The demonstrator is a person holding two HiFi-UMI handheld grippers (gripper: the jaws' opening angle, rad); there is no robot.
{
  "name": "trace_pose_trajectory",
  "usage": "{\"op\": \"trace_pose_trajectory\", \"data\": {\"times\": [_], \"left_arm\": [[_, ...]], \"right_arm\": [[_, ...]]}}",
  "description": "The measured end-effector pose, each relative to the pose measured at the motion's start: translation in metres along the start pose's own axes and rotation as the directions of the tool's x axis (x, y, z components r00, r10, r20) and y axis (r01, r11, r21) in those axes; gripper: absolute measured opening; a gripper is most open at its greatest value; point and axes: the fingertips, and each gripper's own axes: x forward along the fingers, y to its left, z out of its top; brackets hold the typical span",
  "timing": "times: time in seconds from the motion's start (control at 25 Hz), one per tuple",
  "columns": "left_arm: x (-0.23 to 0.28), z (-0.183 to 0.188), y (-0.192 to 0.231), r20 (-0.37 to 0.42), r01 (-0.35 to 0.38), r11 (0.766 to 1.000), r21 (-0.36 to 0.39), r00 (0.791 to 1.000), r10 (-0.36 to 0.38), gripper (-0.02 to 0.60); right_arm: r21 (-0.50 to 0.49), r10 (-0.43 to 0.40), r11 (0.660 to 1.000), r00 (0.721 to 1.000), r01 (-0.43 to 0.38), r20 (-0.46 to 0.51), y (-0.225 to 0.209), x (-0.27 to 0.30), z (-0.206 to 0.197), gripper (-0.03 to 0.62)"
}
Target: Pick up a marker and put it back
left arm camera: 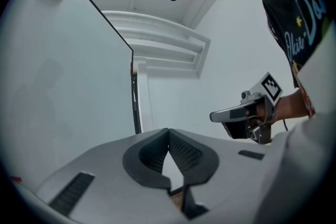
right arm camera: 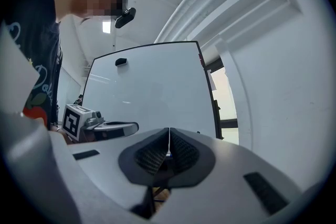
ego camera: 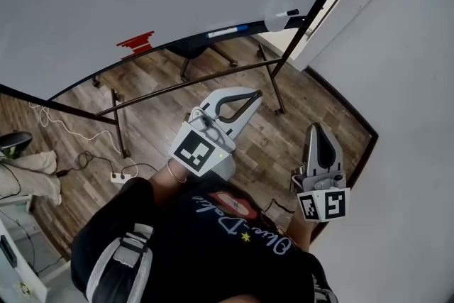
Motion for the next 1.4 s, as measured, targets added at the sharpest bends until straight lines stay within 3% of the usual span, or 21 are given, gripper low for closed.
{"op": "trace_pose_trajectory", "data": {"times": [0.68,1.0,1.2,1.4], "left_arm": [[0.059,-0.014,0.075,0.029,-0.002,1.000,-0.020,1.000,0.003,0.003],[0.065,-0.018,0.103,0.020,-0.062,0.996,-0.062,0.998,0.063,0.003],[0.080,-0.019,0.106,0.003,-0.083,0.996,-0.026,0.997,0.083,0.003],[0.098,-0.020,0.114,-0.011,-0.154,0.988,-0.007,0.988,0.154,0.003]], "right_arm": [[-0.032,0.022,0.999,1.000,-0.022,0.006,-0.044,0.104,0.014,0.002],[-0.035,0.035,0.999,0.999,-0.035,0.002,-0.059,0.131,0.015,0.003],[-0.031,0.076,0.997,0.997,-0.076,0.004,-0.078,0.150,0.016,0.003],[-0.029,0.159,0.987,0.987,-0.159,0.000,-0.097,0.174,0.018,0.003]]}}
